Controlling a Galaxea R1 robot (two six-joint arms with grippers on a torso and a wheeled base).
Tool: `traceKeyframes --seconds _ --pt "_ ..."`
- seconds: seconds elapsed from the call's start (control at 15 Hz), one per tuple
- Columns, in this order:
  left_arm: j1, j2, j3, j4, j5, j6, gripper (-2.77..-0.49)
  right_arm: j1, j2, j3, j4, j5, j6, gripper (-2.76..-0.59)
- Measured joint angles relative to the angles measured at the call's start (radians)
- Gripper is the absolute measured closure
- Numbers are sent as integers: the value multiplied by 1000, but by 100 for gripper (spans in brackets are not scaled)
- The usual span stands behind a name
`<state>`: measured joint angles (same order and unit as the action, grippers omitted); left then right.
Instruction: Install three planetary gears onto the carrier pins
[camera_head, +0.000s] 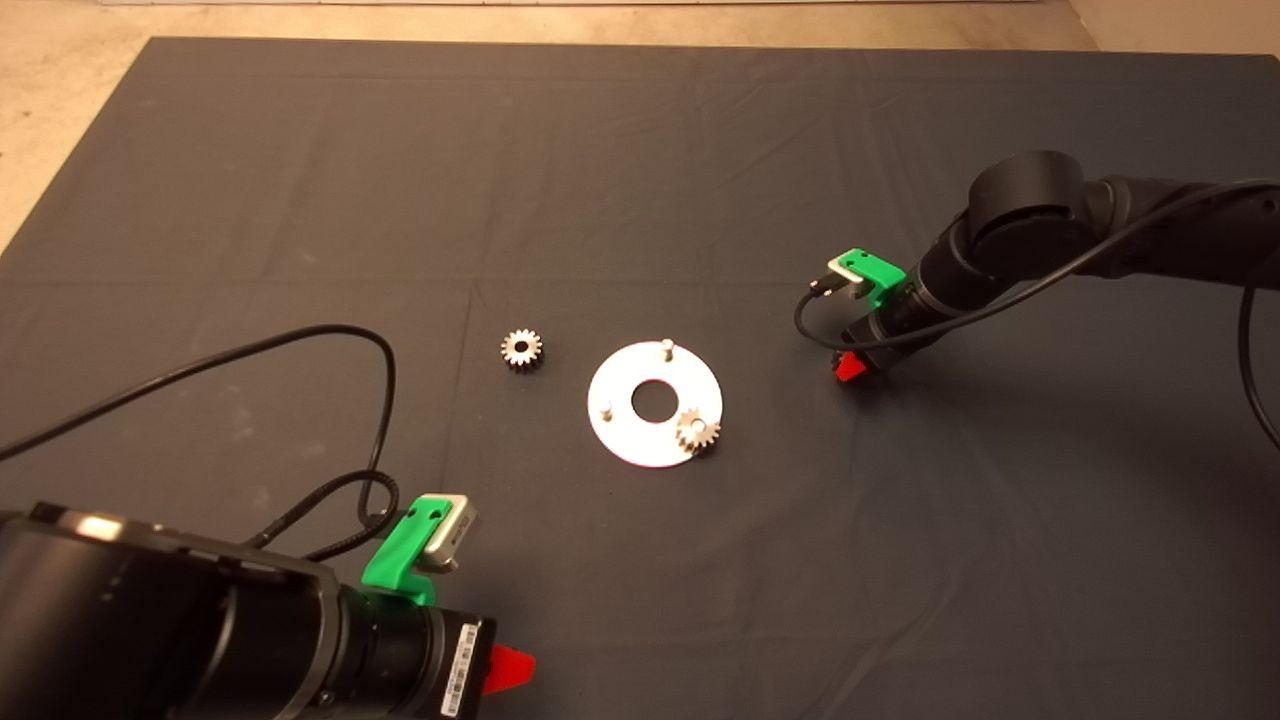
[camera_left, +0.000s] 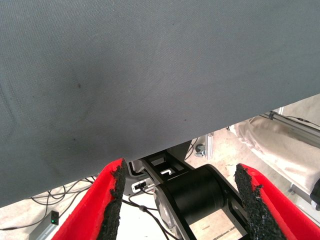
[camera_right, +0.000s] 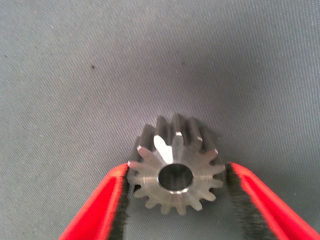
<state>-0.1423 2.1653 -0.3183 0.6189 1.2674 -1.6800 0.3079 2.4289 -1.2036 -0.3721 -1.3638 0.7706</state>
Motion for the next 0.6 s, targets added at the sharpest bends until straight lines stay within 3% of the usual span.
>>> traceKeyframes --seconds 0.6 --pt "0 -18 0 0 -13 0 -149 0 0 0 1 4 0 -115"
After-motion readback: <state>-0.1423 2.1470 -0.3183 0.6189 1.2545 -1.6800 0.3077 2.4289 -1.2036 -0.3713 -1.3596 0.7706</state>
